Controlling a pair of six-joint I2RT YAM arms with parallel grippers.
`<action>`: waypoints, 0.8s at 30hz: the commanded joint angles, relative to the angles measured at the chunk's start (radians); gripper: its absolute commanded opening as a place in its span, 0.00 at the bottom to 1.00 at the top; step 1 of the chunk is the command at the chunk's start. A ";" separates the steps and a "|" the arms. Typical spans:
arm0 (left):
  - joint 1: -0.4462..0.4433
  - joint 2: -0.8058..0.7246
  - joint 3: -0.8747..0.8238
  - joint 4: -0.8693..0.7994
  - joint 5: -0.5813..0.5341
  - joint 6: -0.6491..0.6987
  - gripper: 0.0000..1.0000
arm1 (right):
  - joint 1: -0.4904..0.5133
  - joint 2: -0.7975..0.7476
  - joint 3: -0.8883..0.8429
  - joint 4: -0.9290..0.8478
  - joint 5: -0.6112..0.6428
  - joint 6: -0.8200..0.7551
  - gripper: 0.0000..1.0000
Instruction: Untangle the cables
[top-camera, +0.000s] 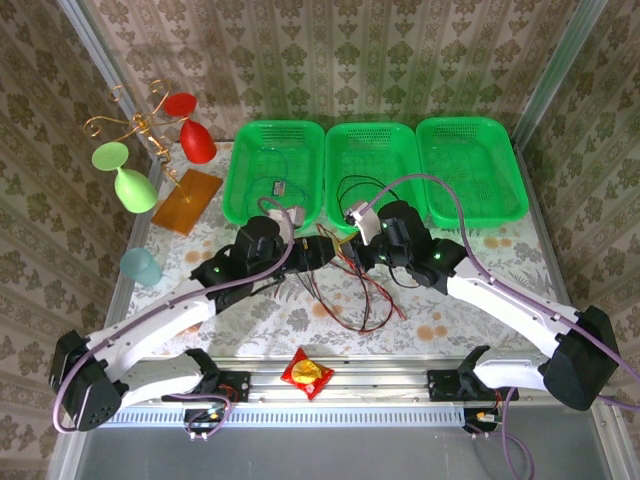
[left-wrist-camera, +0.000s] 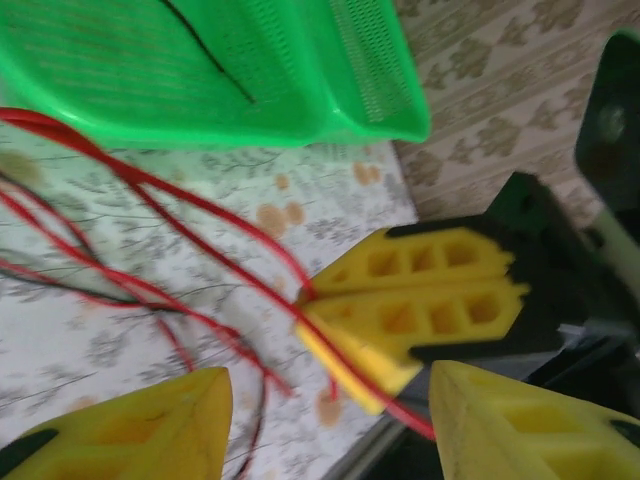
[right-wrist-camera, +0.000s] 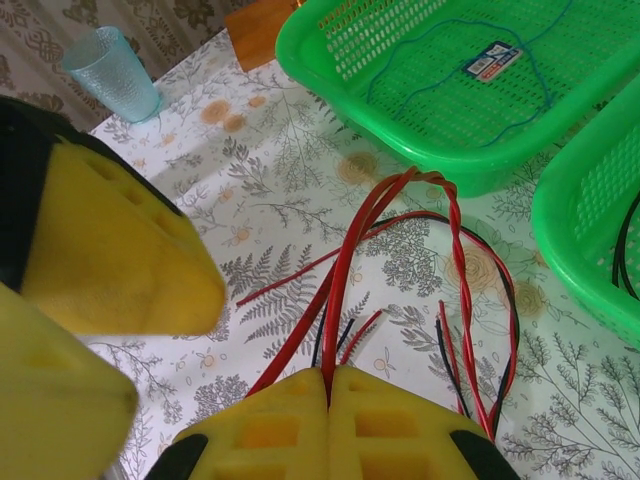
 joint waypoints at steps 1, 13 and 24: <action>-0.012 0.032 -0.023 0.184 0.056 -0.078 0.51 | -0.005 -0.036 -0.019 0.042 -0.022 0.021 0.00; 0.012 0.042 -0.132 0.438 -0.008 -0.232 0.42 | -0.015 -0.076 -0.086 0.177 -0.038 0.114 0.00; 0.024 0.043 -0.188 0.527 -0.026 -0.288 0.40 | -0.019 -0.095 -0.111 0.219 -0.043 0.143 0.00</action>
